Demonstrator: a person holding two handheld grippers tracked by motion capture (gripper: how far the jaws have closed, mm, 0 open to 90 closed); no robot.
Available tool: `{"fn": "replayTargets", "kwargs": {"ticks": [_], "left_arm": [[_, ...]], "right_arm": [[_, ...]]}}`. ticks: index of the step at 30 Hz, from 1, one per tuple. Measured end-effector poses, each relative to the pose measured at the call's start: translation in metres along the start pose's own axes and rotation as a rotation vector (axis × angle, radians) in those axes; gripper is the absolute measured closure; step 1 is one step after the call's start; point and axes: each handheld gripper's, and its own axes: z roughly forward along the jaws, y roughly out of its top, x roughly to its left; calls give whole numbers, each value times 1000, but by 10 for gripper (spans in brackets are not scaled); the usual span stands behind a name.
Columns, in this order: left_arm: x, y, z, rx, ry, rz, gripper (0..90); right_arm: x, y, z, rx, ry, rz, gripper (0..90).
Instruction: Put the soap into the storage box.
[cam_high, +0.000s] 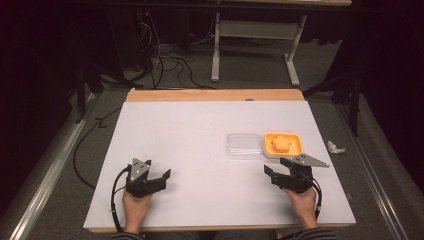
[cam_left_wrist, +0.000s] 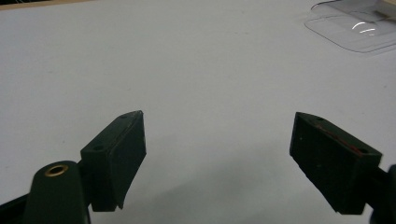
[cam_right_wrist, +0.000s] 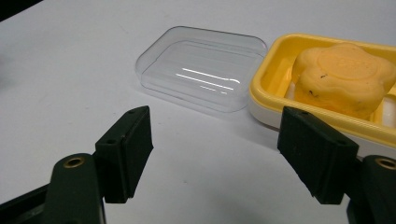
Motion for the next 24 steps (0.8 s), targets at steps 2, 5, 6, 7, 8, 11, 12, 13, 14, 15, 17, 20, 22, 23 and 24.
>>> {"fn": "replayTargets", "kwargs": {"ticks": [2, 5, 6, 7, 8, 11, 12, 13, 14, 15, 17, 20, 22, 23, 24], "left_arm": [[0, 0, 0, 0, 0, 0, 189], [0, 0, 0, -1, 0, 0, 189], [0, 0, 0, 0, 0, 0, 189], [0, 0, 0, 0, 0, 0, 189], [0, 0, 0, -1, 1, 0, 189], [0, 0, 0, 0, 0, 0, 189], [0, 0, 0, 0, 0, 0, 189], [0, 0, 0, 0, 0, 0, 189], [0, 0, 0, 0, 0, 0, 189], [0, 0, 0, -1, 1, 0, 189], [0, 0, 0, -1, 0, 0, 189], [0, 0, 0, 0, 1, 0, 189], [0, 0, 0, -2, 1, -1, 189], [0, 0, 0, -1, 1, 0, 189], [0, 0, 0, -1, 0, 0, 189]], "right_arm": [[0, 0, 2, 3, -2, 2, 269], [0, -1, 5, 9, -8, -8, 271], [1, -2, 6, 12, -8, -8, 271], [1, -2, 7, 14, -10, -11, 272], [1, -2, 8, 18, -11, -15, 273], [3, -3, 11, 27, -14, -14, 276], [3, -3, 11, 31, -15, -21, 277], [3, -3, 12, 32, -18, -23, 278], [3, -3, 13, 31, -19, -27, 279], [3, -3, 14, 36, -20, -22, 279], [3, -4, 16, 39, -25, -29, 281], [3, -5, 18, 46, -34, -30, 283], [3, -5, 20, 50, -38, -38, 284], [3, -6, 20, 53, -41, -39, 284], [4, -6, 21, 54, -44, -41, 284]]}}
